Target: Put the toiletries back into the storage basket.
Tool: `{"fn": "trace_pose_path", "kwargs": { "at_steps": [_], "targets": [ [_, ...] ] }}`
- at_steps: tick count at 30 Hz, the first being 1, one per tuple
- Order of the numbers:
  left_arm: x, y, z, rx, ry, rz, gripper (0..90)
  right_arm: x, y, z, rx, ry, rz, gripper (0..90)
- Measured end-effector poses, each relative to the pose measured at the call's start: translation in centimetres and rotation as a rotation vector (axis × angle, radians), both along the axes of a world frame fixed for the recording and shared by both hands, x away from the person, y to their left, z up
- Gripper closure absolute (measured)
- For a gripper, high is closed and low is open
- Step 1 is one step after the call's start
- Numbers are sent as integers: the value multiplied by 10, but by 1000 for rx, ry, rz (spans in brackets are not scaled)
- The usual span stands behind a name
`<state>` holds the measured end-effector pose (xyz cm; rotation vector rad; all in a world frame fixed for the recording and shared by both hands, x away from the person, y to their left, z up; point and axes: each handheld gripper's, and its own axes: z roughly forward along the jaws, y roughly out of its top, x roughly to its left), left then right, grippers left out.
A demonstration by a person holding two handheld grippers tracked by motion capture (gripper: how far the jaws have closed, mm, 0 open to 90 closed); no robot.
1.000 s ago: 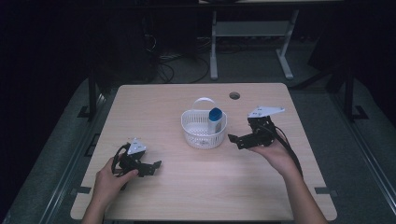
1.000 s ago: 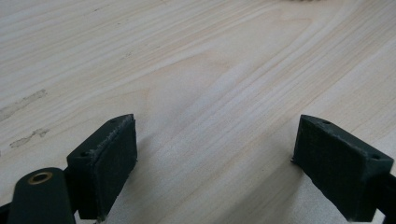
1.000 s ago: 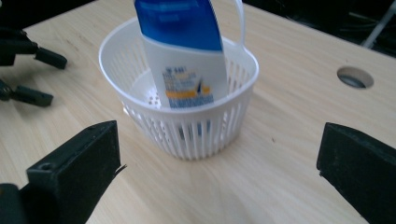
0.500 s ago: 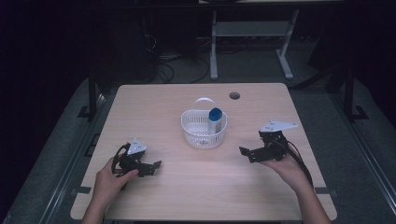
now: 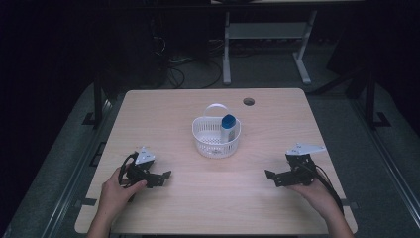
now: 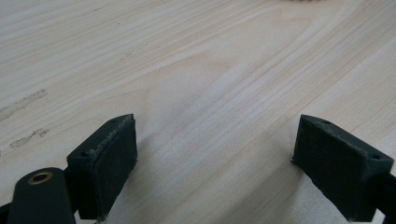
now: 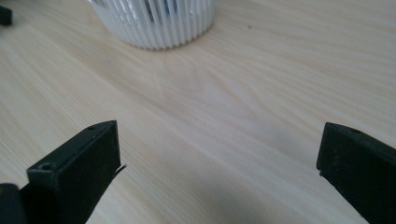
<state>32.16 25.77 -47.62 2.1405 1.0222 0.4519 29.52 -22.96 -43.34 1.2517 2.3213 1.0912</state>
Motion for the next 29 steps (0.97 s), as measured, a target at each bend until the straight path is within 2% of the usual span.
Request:
{"fn": "trace_pose_path", "kwargs": {
  "at_steps": [4,6,11,18,24,29],
  "targets": [
    [0,0,0,1,0,0,130,-3,-5,-11,-11,-5,-11,0],
    [0,0,0,1,0,0,130,-5,-7,-17,-31,-14,-15,0],
    [0,0,0,1,0,0,130,-9,-10,-28,-47,2,-9,0],
    [0,0,0,1,-1,0,130,-9,-12,-44,-134,23,5,0],
    [0,0,0,1,0,2,131,-8,-14,-49,-95,13,3,0],
    [0,0,0,1,1,3,130,-9,-14,-49,-86,8,-7,0]
  ]
}}
